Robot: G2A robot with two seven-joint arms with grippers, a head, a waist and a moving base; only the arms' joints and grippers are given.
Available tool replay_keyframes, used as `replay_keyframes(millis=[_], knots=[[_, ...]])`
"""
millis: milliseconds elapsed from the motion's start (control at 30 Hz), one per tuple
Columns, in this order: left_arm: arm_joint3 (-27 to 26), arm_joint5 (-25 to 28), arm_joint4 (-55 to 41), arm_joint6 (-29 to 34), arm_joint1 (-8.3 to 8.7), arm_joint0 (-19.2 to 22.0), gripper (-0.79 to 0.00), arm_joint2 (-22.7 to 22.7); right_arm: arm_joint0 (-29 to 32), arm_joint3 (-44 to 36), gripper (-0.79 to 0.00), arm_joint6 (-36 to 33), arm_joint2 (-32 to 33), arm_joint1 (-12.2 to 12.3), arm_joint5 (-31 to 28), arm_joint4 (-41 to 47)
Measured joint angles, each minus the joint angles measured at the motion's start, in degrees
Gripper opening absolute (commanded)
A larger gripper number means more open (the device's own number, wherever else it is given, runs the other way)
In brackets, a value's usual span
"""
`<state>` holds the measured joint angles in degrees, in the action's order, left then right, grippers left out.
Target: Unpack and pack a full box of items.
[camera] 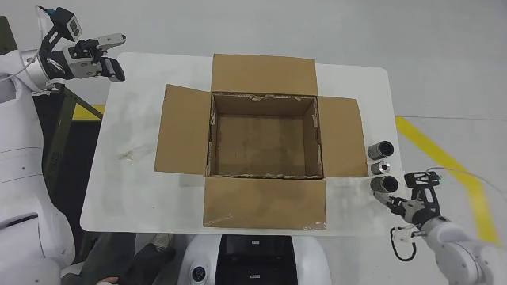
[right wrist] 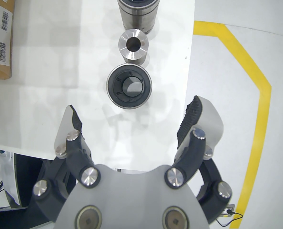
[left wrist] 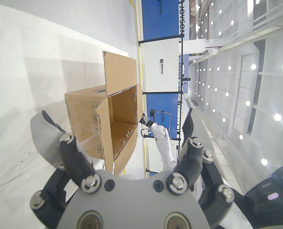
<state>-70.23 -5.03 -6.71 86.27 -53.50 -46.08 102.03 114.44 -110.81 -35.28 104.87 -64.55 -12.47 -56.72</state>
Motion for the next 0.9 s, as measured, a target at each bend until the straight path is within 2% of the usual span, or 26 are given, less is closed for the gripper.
replay_keyframes(millis=[467, 567, 667, 700, 800, 900], knots=[[0.0, 0.0, 0.0, 0.0, 0.0, 0.0, 0.0, 0.0, -6.59, 5.82, 0.0, -0.38, -3.53, 0.11, 0.08, -1.16], [0.0, 0.0, 0.0, 0.0, 0.0, 0.0, 0.0, 0.0, -7.41, 6.66, -0.129, -0.53, -4.0, 0.14, -0.1, -1.14], [0.0, 0.0, 0.0, 0.0, 0.0, 0.0, 0.0, 0.0, -7.87, 7.15, -0.351, -0.58, -4.29, 0.17, -0.19, -1.21], [0.0, 0.0, 0.0, 0.0, 0.0, 0.0, 0.0, 0.0, -8.0, 7.3, -0.394, -0.54, -4.35, 0.18, -0.21, -1.18], [0.0, 0.0, 0.0, 0.0, 0.0, 0.0, 0.0, 0.0, -8.14, 7.49, -0.493, -0.48, -4.43, 0.2, -0.23, -1.08], [0.0, 0.0, 0.0, 0.0, 0.0, 0.0, 0.0, 0.0, -8.07, 7.52, -0.533, -0.43, -4.37, 0.25, -0.44, -1.02]])
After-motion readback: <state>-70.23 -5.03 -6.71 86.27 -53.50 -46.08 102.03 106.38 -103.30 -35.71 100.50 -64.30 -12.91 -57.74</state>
